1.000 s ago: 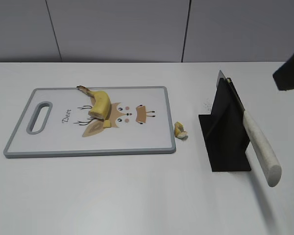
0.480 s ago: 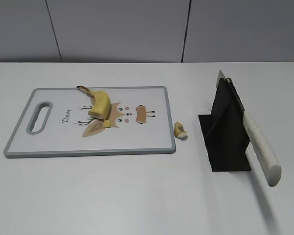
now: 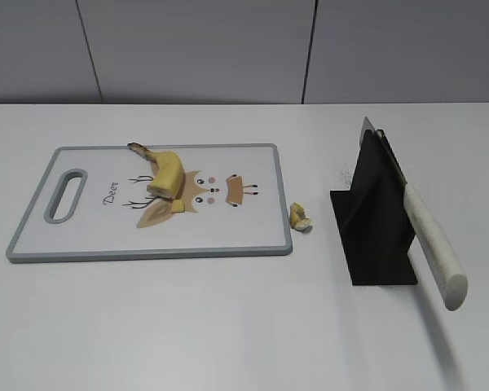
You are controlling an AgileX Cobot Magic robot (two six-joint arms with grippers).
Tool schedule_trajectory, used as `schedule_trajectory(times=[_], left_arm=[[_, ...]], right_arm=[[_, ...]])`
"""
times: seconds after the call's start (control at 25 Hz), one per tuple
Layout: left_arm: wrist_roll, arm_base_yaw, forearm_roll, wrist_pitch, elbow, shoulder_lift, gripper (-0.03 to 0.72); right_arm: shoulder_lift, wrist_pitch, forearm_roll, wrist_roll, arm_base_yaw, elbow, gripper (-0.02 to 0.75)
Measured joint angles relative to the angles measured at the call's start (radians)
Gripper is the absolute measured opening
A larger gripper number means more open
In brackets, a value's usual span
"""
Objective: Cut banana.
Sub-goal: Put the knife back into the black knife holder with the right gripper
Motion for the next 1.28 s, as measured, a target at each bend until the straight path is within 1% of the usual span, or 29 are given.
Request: schedule_trajectory(times=[0.12,0.28,0.96,1.2,1.28], left_arm=[[0.0,0.0,0.0,0.0,0.0,0.0,0.591],[0.0,0.0,0.0,0.0,0.0,0.0,0.591],[0.0,0.0,0.0,-0.001,0.0,0.0,0.591],[0.0,0.001,0.0,-0.001,0.0,0.0,0.591],[0.0,0.001,0.0,-0.001,0.0,0.0,0.591]], right_arm=[[-0.064,0.016,0.002,0.0,0.0,0.051,0.586],[-0.141,0.051,0.005,0.0,0.0,0.072,0.586],[-0.45,0.051,0.015,0.001,-0.004,0.074,0.586],[-0.471,0.052,0.029,0.001,-0.062,0.074,0.586],[-0.471,0.052,0.029,0.001,-0.099,0.074,0.586]])
